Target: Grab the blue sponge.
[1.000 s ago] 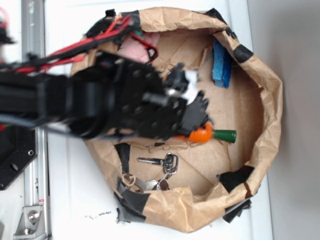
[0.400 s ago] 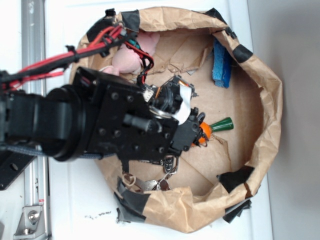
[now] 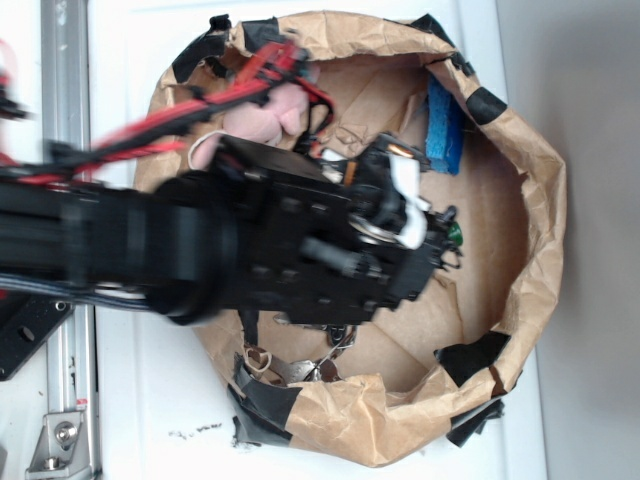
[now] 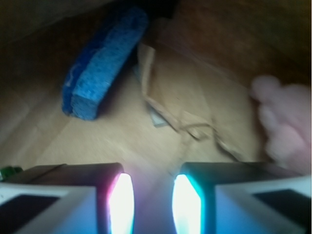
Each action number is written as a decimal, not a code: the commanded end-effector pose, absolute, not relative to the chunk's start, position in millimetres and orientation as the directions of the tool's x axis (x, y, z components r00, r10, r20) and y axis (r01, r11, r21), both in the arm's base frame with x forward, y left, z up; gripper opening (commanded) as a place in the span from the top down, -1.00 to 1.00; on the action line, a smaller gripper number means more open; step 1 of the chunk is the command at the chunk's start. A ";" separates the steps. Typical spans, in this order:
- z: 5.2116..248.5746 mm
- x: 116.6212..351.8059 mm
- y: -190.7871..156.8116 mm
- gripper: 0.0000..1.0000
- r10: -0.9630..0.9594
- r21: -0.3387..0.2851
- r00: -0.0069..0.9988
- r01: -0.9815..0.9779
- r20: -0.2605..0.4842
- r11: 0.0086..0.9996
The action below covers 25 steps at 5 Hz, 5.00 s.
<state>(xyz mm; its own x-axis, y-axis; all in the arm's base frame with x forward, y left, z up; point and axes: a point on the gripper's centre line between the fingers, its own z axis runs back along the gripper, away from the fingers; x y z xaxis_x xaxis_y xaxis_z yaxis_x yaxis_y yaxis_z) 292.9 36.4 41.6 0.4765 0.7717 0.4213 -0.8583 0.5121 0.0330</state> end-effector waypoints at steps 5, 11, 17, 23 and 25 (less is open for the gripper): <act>82.6 307.3 84.9 -1.00 0.809 -0.102 0.286 -0.916 0.514 0.389; 62.6 326.1 82.9 -1.00 0.786 -0.115 0.227 -0.929 0.575 0.352; 20.4 301.0 88.3 1.00 0.852 0.029 0.330 -0.937 0.406 0.349; 138.7 279.0 27.1 1.00 0.337 0.155 0.935 -0.351 0.108 0.924; 156.6 251.4 27.4 1.00 -0.153 0.160 0.987 0.144 0.048 0.977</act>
<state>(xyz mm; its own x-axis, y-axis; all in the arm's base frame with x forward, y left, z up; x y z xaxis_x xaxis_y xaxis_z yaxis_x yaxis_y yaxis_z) 241.4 7.5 141.2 0.9867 -0.1625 0.0009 0.1606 0.9762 0.1460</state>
